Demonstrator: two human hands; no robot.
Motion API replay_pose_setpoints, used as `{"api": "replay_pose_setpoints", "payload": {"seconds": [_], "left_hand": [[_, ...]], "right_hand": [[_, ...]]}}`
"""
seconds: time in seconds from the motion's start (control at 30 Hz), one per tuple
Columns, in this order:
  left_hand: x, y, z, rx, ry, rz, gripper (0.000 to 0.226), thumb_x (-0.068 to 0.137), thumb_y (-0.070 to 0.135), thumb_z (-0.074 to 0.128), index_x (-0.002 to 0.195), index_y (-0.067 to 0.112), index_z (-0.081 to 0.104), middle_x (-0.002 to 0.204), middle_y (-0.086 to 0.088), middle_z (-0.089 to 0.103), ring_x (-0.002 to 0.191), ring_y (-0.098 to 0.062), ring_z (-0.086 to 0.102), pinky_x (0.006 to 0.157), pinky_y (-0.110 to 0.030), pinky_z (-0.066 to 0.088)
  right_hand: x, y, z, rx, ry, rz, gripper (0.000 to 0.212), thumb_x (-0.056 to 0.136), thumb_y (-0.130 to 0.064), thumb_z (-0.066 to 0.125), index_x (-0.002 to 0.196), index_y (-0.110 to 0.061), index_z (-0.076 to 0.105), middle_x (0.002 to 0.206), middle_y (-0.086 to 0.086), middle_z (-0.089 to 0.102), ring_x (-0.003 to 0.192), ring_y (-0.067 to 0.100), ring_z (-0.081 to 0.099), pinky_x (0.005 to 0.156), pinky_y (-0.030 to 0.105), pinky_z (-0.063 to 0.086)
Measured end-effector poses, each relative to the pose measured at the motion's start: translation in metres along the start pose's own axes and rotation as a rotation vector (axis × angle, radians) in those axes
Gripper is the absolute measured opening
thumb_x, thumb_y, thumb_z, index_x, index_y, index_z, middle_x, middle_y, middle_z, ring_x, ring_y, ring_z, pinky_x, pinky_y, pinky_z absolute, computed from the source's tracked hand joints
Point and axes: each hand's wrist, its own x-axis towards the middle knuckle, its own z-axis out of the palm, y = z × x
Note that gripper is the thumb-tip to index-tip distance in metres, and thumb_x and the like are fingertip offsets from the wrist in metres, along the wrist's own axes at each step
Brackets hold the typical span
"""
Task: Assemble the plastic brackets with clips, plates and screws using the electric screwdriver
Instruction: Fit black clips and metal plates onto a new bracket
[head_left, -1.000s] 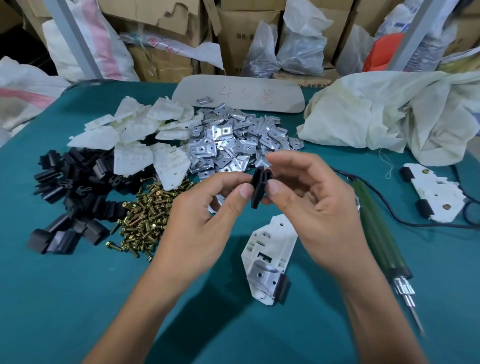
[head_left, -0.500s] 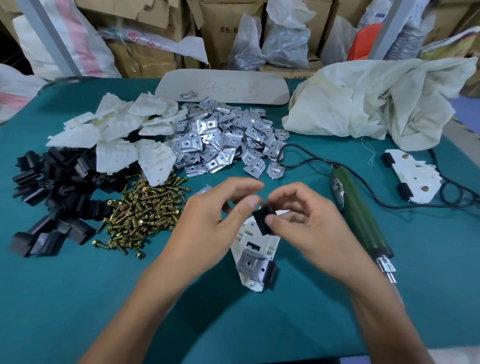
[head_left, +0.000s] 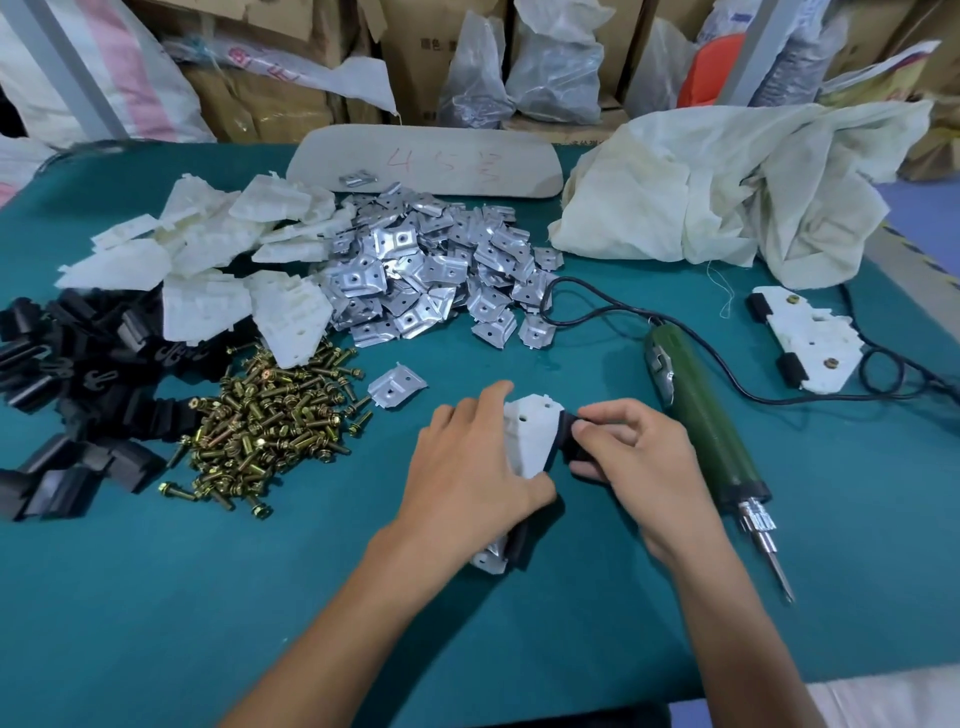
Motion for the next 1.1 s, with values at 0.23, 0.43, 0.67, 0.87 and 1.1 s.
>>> {"api": "replay_pose_setpoints", "payload": {"seconds": [0.23, 0.43, 0.67, 0.87, 1.1], "left_hand": [[-0.006, -0.008, 0.003, -0.153, 0.131, 0.047, 0.086, 0.071, 0.044, 0.076, 0.148, 0.024, 0.042, 0.129, 0.009, 0.053, 0.116, -0.014, 0.037, 0.107, -0.034, 0.034], [-0.005, -0.011, 0.009, -0.193, 0.185, 0.042, 0.085, 0.072, 0.044, 0.077, 0.148, 0.023, 0.043, 0.124, 0.006, 0.051, 0.113, -0.013, 0.031, 0.100, -0.026, 0.029], [-0.007, -0.018, 0.006, -0.218, 0.190, 0.028, 0.086, 0.079, 0.055, 0.073, 0.151, 0.027, 0.037, 0.133, 0.007, 0.048, 0.113, -0.003, 0.024, 0.096, -0.020, 0.022], [0.016, -0.055, -0.047, 0.050, 0.283, 0.001, 0.061, 0.086, 0.060, 0.060, 0.140, 0.033, 0.053, 0.134, 0.006, 0.061, 0.127, -0.022, 0.039, 0.100, -0.035, 0.023], [0.029, -0.086, -0.067, 0.201, 0.230, -0.062, 0.058, 0.084, 0.047, 0.073, 0.135, 0.029, 0.052, 0.111, 0.014, 0.069, 0.117, -0.022, 0.052, 0.093, -0.037, 0.021]], "right_hand": [[0.001, -0.001, 0.016, 0.163, -0.029, 0.002, 0.005, 0.094, -0.010, 0.072, 0.096, -0.014, 0.069, 0.086, 0.007, 0.079, 0.078, 0.022, 0.078, 0.078, 0.033, 0.064], [-0.004, -0.006, 0.031, 0.012, 0.047, -0.100, 0.011, 0.086, -0.022, 0.081, 0.088, -0.027, 0.070, 0.085, -0.001, 0.076, 0.074, 0.018, 0.077, 0.076, 0.043, 0.063], [0.002, -0.011, 0.042, -0.023, 0.005, -0.112, 0.014, 0.079, -0.035, 0.080, 0.089, -0.032, 0.071, 0.088, -0.001, 0.076, 0.080, 0.019, 0.076, 0.076, 0.048, 0.062], [0.025, -0.015, 0.040, 0.008, -0.123, -0.069, 0.009, 0.083, -0.032, 0.076, 0.091, -0.032, 0.071, 0.087, 0.001, 0.079, 0.080, 0.018, 0.077, 0.085, 0.047, 0.062], [0.028, -0.010, 0.042, 0.038, -0.160, -0.058, 0.010, 0.088, -0.039, 0.065, 0.094, -0.036, 0.072, 0.094, 0.000, 0.080, 0.085, 0.017, 0.078, 0.096, 0.056, 0.056]]}}
